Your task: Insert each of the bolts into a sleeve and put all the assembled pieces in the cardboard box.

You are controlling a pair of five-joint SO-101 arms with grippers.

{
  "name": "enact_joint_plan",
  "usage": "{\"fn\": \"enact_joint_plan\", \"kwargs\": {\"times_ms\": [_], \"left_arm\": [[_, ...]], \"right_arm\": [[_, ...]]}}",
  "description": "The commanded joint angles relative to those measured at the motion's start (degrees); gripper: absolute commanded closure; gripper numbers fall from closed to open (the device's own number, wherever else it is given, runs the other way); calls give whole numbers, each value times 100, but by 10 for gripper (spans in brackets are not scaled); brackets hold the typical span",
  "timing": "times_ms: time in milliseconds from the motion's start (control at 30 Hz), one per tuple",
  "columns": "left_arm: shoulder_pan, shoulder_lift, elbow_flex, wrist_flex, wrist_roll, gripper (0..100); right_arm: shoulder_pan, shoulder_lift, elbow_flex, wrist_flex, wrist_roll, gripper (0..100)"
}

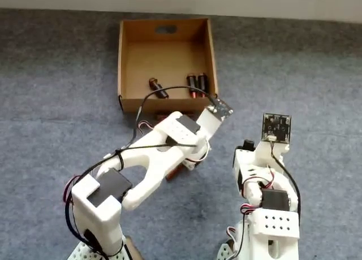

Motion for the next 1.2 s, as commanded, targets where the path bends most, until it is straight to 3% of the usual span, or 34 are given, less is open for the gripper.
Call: {"fn": "enact_joint_plan", "kwargs": {"times_ms": [0, 233, 500, 700, 800, 1033, 1167], "left_arm": [[-22, -286, -92, 35, -35, 993], [-57, -2527, 989, -264, -35, 993], [-22, -5745, 3538, -2189, -9, 993], [-286, -7556, 4101, -2251, 9, 993], [-488, -8101, 4031, -2523, 9, 993], [-655, -8453, 4031, -4237, 9, 993], [-646, -8426, 4031, -5222, 9, 993]], "right_arm": [[4, -75, -40, -119, -97, 993], [4, -75, 84, -418, -422, 993], [-462, -84, 145, -593, -422, 993], [-532, -971, 198, -1138, -422, 993], [-892, -1701, 356, -1508, -387, 993], [-1710, -2651, 1684, -3855, -378, 993], [-1780, -2888, 2290, -4303, -378, 993]]}}
